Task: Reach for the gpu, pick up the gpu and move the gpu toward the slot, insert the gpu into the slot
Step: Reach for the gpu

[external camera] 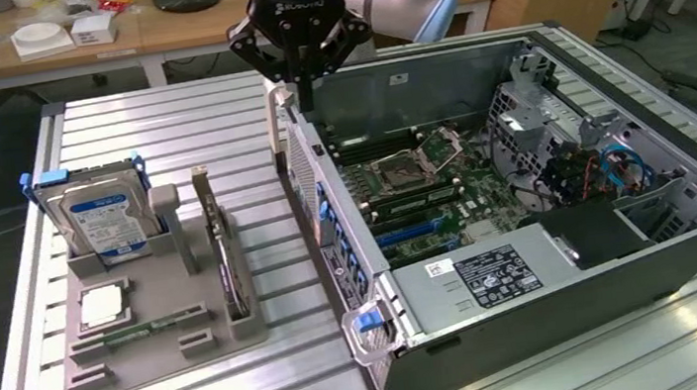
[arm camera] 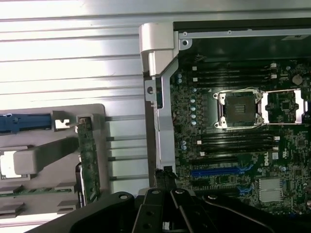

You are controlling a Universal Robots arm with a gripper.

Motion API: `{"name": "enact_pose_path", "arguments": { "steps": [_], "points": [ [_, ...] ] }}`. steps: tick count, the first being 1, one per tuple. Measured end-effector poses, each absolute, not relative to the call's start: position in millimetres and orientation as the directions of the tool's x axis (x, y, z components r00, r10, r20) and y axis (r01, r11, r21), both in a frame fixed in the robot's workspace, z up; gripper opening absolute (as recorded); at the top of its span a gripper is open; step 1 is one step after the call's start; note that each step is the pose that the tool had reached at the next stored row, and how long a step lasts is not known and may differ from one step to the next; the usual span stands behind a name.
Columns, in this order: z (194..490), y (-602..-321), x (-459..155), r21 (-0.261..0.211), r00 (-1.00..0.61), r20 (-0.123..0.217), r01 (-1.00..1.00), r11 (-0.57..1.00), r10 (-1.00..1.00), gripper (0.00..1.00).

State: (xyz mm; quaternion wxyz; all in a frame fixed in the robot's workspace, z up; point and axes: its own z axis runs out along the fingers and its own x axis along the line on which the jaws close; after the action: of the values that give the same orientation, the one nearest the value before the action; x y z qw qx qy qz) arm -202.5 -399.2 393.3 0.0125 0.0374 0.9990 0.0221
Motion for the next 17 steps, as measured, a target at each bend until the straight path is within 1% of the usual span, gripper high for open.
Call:
{"name": "enact_pose_path", "arguments": {
  "steps": [17],
  "points": [
    [393.3,-399.6,-228.1,0.045,-0.997,-0.023,0.074,0.996,0.075,0.1]
  ]
}}
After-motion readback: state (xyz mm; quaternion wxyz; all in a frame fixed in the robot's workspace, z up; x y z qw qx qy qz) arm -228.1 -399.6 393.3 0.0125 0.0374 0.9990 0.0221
